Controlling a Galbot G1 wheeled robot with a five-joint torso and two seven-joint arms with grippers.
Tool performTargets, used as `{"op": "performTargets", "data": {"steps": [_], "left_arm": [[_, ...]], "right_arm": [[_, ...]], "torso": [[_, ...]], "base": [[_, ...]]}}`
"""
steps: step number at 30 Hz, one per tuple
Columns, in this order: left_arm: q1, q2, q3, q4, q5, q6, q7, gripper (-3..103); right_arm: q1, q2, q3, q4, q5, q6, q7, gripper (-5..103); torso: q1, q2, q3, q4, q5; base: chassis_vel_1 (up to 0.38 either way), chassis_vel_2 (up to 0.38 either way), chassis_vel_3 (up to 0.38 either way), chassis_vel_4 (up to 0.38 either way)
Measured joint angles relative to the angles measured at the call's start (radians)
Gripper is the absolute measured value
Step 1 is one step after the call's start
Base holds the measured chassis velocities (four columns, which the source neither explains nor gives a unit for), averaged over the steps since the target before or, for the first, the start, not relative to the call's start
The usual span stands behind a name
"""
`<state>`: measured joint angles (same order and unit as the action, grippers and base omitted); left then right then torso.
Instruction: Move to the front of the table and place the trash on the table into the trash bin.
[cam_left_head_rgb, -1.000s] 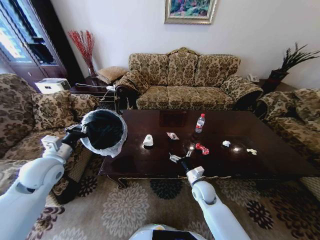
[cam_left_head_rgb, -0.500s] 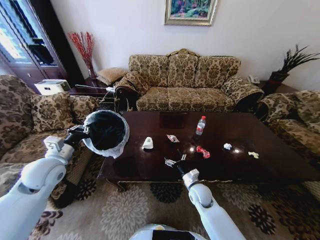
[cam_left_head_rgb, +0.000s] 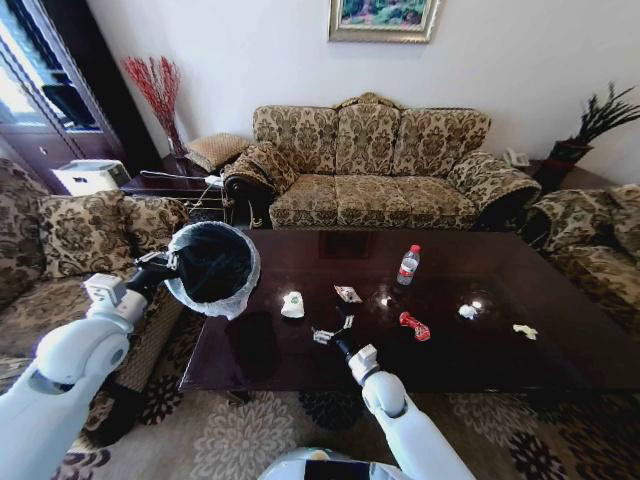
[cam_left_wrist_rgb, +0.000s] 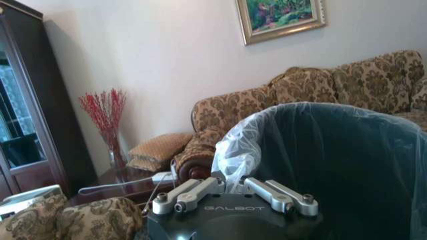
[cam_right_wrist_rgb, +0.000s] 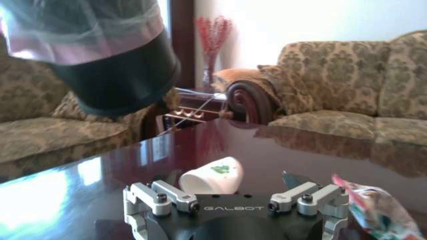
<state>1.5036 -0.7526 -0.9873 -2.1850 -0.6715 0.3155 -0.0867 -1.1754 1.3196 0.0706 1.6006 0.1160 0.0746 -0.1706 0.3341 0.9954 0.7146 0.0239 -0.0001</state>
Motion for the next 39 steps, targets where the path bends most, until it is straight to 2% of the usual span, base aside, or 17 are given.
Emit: {"op": "performTargets", "data": {"steps": [5,15,32,33,35,36,39], "left_arm": [[0.007,-0.005,0.001,-0.003,0.0,0.002,-0.001,3],[0.001,-0.003,0.017,0.006,0.0,0.004,-0.001,3],[0.016,0.02,0.015,0.005,-0.01,0.004,-0.005,3],[0.015,0.022,0.016,0.005,-0.011,0.004,-0.005,3],[0.014,0.026,0.019,0.006,-0.012,0.004,-0.005,3],[0.014,0.026,0.019,0.006,-0.012,0.004,-0.005,3],[0.01,0.028,0.026,0.011,-0.013,0.004,-0.005,3]], "right_arm": [[0.066,0.012,-0.021,-0.087,-0.035,0.03,-0.007,100],[0.177,0.069,-0.048,-0.256,-0.013,0.047,-0.005,100],[0.247,0.195,-0.03,-0.445,-0.07,0.119,0.017,100],[0.252,0.2,-0.028,-0.455,-0.072,0.122,0.017,102],[0.262,0.212,-0.024,-0.477,-0.073,0.129,0.017,93],[0.262,0.212,-0.024,-0.477,-0.073,0.129,0.017,93],[0.271,0.222,-0.019,-0.494,-0.065,0.13,0.017,77]], "torso": [[0.001,0.0,0.0,-0.0005,-0.0001],[0.001,0.0,0.001,-0.0005,0.0],[0.001,0.0,0.001,-0.0005,0.0],[0.001,-0.001,0.001,-0.0005,-0.0001],[0.001,-0.001,0.001,-0.0007,0.0001],[0.001,-0.001,0.001,-0.0007,0.0001],[0.001,0.0,0.001,-0.0006,0.0]], "base": [[0.029,-0.028,-0.02,0.023],[0.0,0.0,0.0,0.0],[0.0,0.0,0.0,0.0],[0.0,0.0,0.0,0.0],[0.0,0.0,0.0,0.0],[0.0,0.0,0.0,0.0],[0.0,0.0,0.0,0.0]]}}
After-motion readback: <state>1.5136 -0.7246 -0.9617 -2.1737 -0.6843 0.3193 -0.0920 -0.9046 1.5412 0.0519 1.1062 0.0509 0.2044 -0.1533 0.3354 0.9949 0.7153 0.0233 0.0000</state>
